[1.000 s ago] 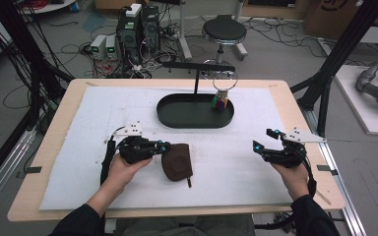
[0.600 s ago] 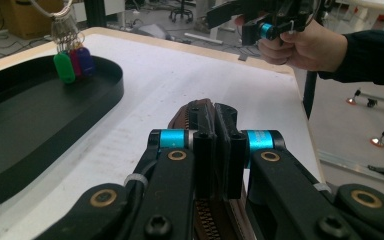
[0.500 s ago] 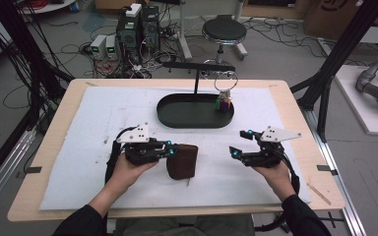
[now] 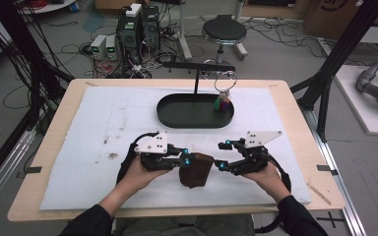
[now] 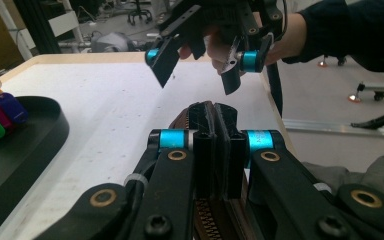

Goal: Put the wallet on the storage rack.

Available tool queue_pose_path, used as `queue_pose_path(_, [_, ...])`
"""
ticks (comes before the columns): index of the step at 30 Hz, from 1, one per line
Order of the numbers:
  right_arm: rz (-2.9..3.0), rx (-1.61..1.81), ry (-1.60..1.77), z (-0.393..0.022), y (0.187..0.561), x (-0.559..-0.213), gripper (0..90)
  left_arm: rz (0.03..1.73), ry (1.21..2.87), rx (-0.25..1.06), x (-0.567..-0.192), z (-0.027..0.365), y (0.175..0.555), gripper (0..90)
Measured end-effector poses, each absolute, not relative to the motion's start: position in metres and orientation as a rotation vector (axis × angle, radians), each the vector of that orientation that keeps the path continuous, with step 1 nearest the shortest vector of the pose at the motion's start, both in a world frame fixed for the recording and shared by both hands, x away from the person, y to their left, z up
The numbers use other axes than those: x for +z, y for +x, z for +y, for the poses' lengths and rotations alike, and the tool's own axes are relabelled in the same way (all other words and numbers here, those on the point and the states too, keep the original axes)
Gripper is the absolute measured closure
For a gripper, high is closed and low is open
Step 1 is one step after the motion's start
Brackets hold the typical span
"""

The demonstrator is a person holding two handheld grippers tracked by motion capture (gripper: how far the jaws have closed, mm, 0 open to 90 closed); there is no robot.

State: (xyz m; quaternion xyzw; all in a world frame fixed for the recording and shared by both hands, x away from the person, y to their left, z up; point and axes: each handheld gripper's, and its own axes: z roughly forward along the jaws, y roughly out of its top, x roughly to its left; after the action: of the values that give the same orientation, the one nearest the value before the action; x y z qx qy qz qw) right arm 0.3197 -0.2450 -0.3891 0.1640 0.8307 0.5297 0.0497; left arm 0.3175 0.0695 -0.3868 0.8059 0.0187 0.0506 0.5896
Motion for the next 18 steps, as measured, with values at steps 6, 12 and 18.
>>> queue_pose_path(6, [2.628,1.597,0.449,-0.236,0.322,-0.394,38.7,0.0,1.877,0.111,-0.387,0.058,0.315,86.5])
queue_pose_path(12, [2.714,1.569,0.385,-0.23,0.32,-0.398,57.5,0.004,1.876,0.102,-0.387,0.058,0.315,86.2])
queue_pose_path(18, [2.716,1.582,0.365,-0.234,0.319,-0.397,65.8,0.07,1.852,0.081,-0.388,0.063,0.316,73.0])
